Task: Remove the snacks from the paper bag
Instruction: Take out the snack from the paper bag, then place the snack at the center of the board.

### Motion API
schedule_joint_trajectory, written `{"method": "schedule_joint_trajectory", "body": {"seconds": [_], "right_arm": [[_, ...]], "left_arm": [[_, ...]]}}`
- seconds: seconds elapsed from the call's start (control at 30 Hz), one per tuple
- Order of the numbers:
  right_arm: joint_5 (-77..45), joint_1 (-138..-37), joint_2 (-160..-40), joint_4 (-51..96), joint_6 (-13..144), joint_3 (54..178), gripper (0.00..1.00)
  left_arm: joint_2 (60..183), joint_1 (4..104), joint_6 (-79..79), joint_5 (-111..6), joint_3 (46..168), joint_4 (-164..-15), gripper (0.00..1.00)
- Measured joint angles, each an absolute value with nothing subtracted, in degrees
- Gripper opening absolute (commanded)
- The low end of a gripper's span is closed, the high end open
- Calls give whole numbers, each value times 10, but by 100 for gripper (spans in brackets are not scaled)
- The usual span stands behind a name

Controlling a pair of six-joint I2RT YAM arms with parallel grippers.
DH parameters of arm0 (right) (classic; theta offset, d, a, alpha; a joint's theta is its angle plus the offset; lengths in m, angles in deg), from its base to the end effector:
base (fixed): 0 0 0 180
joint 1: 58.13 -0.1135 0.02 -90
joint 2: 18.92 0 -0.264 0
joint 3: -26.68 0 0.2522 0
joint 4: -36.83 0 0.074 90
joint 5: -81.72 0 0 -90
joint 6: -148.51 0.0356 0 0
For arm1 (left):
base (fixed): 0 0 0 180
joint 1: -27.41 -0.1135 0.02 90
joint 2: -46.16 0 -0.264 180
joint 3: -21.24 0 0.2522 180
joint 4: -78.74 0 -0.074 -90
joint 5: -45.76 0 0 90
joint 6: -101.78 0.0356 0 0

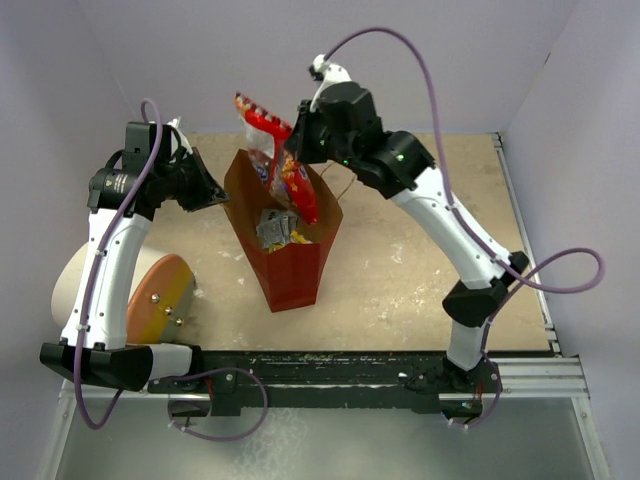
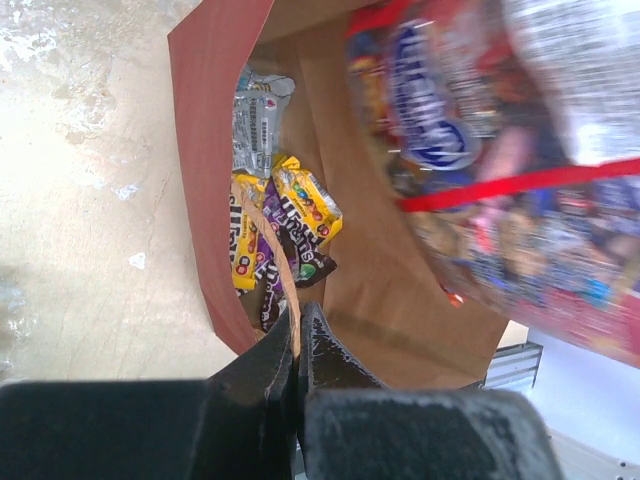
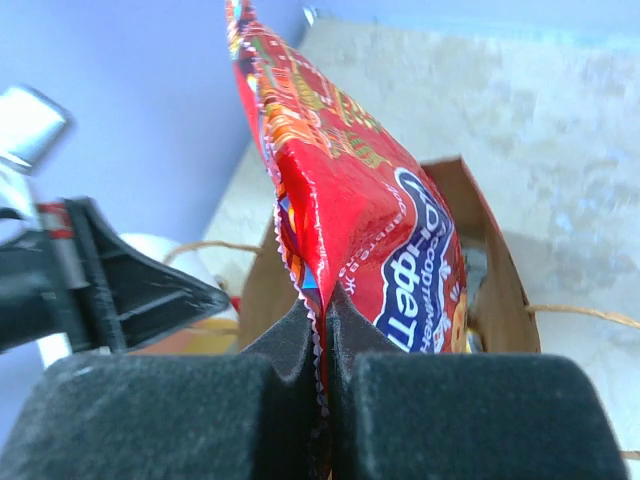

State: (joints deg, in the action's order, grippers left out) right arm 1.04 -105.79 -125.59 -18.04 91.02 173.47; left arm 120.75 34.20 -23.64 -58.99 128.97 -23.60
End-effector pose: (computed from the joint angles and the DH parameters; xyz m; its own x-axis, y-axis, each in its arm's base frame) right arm 0.2697 0.2874 0.5011 -0.4799 0.2607 -0.8377 -0.4340 0.7593 0.4850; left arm 0.2356 -0.0372 0.4299 -0.7381 -0.4765 -0.4776 -0.1634 0.8131 -0.5587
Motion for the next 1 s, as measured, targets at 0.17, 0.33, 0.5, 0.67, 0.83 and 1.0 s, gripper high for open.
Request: {"method": "schedule_joint_trajectory", "body": {"seconds": [0.17, 0.33, 0.5, 0.67, 0.83, 1.0], "right_arm": [[44, -1058, -1220, -167, 885, 1795, 0], [119, -1060, -1171, -136, 826, 1808, 0], [253, -1061, -1087, -67, 717, 1744, 0], [424, -1055, -1005, 21, 593, 1645, 0], [529, -1006, -931, 82, 531, 1512, 0], [550, -900, -877, 69, 574, 1366, 0]], "left_arm": [[1209, 342, -236, -590, 1290, -236, 0], [1212, 342, -236, -590, 1290, -236, 0], [1215, 342, -236, -590, 1290, -236, 0], [1220, 342, -236, -590, 1290, -236, 0], [1226, 342, -236, -591, 1290, -236, 0], [1232, 342, -236, -593, 1290, -236, 0]]}}
